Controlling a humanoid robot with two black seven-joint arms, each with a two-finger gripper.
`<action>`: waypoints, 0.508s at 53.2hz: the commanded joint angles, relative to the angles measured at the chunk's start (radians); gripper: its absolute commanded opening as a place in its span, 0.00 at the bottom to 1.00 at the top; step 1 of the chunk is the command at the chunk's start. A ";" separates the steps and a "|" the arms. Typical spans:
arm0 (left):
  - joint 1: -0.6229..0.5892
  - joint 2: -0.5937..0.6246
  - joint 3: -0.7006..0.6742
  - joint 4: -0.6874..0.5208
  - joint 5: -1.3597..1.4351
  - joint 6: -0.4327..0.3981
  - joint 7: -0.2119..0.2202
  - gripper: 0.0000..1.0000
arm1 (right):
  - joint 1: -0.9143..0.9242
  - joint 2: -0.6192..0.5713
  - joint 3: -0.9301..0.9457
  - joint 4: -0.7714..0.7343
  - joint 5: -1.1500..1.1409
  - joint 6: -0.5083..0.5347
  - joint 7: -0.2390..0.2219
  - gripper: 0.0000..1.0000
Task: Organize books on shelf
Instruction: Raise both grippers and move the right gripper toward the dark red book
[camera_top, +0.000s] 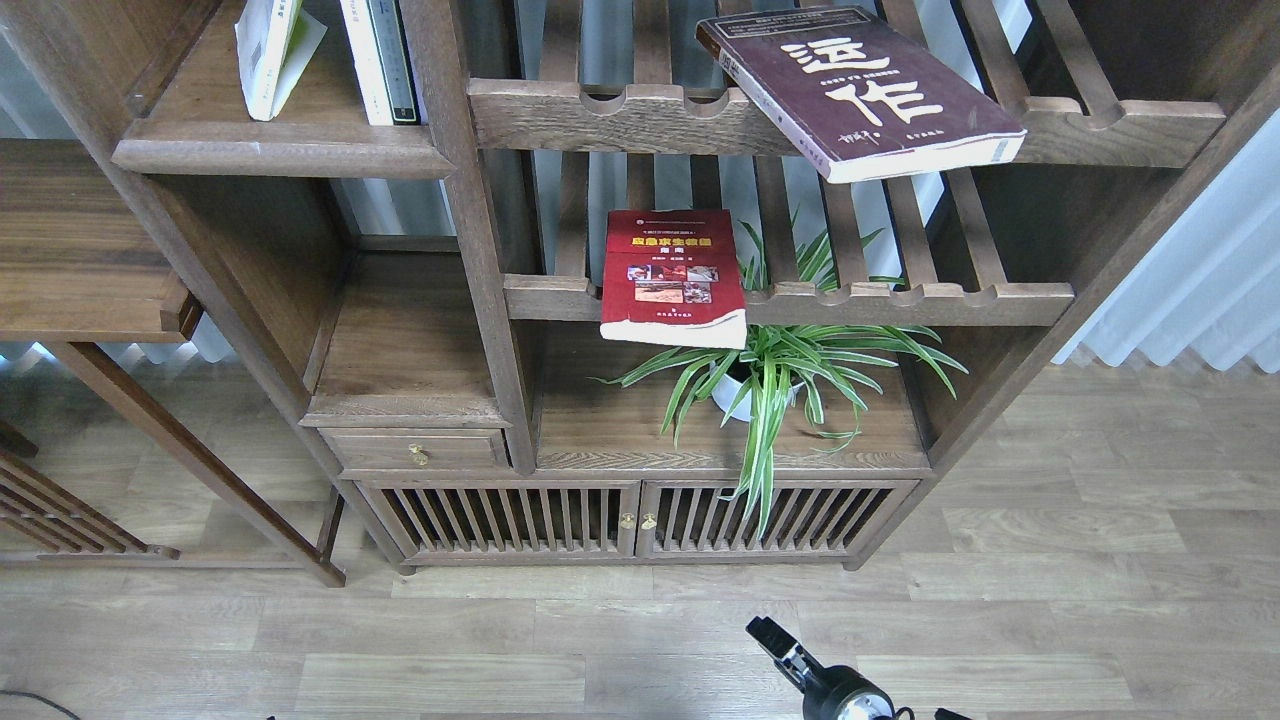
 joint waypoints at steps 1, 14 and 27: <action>-0.009 0.000 -0.018 0.106 0.000 -0.027 -0.003 1.00 | 0.003 0.000 0.009 0.016 0.000 0.000 0.000 0.99; -0.028 0.000 -0.124 0.101 0.000 -0.213 -0.006 1.00 | 0.007 -0.031 0.038 0.146 0.003 0.001 -0.001 0.99; -0.085 0.000 -0.249 0.008 0.000 -0.213 -0.006 1.00 | -0.007 -0.118 0.135 0.326 0.003 -0.010 -0.009 0.99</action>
